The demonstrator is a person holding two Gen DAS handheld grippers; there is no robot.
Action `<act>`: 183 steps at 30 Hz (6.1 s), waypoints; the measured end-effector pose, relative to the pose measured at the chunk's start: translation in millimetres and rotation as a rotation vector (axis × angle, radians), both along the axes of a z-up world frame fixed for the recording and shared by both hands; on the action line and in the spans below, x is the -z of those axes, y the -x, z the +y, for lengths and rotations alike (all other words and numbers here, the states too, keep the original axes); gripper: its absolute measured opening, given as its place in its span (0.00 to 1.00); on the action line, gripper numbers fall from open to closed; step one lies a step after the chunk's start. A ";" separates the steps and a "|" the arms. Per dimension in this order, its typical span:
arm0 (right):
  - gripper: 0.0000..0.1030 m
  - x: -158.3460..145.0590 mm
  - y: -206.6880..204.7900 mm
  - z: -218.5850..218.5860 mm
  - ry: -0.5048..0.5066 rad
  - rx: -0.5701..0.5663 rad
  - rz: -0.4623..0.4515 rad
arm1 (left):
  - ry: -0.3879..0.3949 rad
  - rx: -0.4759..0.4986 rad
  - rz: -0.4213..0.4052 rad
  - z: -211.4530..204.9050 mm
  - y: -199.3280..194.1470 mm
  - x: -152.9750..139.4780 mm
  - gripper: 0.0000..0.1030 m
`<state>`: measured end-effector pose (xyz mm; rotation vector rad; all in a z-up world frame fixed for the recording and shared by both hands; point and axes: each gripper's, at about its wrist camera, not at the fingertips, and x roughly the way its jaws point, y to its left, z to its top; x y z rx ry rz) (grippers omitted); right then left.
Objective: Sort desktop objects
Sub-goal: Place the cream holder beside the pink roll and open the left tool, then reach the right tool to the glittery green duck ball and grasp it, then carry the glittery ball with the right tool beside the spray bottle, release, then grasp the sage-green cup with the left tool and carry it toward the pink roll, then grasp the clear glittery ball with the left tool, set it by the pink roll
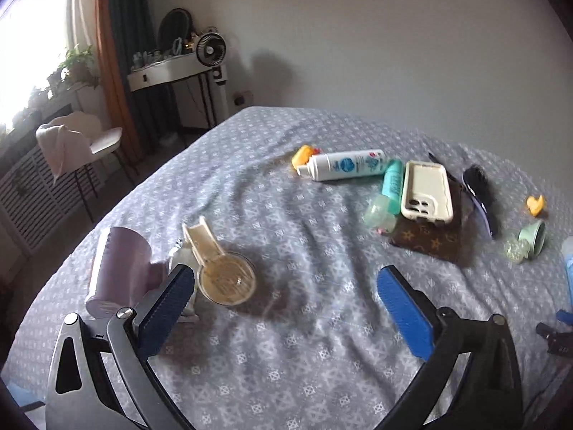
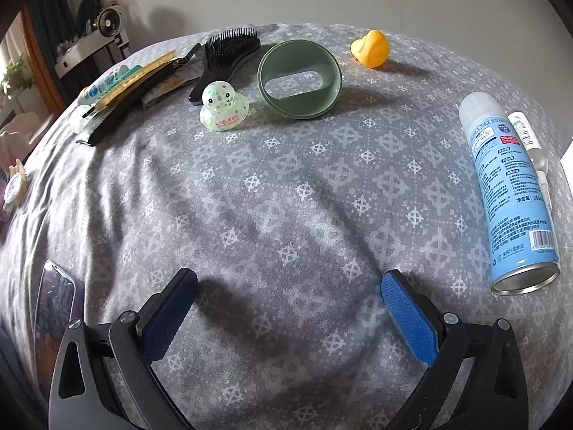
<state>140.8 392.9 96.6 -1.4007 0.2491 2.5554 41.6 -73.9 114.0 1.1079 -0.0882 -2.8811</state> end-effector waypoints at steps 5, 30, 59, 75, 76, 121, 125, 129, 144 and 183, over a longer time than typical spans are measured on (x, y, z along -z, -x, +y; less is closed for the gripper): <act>1.00 -39.9 5.8 -8.9 -0.050 -0.020 0.114 | 0.086 0.031 -0.080 14.2 0.9 32.0 1.00; 1.00 -208.5 32.5 17.5 -0.066 0.004 0.369 | 0.168 0.049 0.089 5.4 13.7 -115.4 1.00; 0.76 -13.1 129.1 -31.9 0.118 -0.088 0.047 | -0.175 -0.004 -0.372 -8.1 19.7 97.9 1.00; 0.43 -55.7 81.0 -13.1 0.020 -0.014 0.175 | -0.141 0.005 -0.359 -6.0 19.6 100.8 1.00; 0.43 -68.4 69.4 -3.4 -0.002 0.015 0.204 | -0.139 0.004 -0.359 -5.8 19.0 100.9 1.00; 1.00 -7.4 -34.9 58.2 0.179 0.056 0.125 | -0.001 0.862 -0.195 360.4 80.5 45.1 1.00; 1.00 -2.9 -38.9 55.8 0.169 0.054 0.135 | -0.053 0.859 -0.280 389.5 101.9 69.2 1.00; 1.00 -1.3 -38.5 52.6 0.150 0.049 0.130 | -0.105 0.863 -0.339 408.0 107.0 84.1 0.73; 1.00 -0.8 -40.6 55.5 0.188 0.052 0.159 | -0.173 0.648 -0.177 268.1 77.1 12.5 0.38; 1.00 5.8 -27.2 36.5 0.024 0.030 0.060 | 0.109 0.285 -0.126 79.9 138.4 13.2 0.97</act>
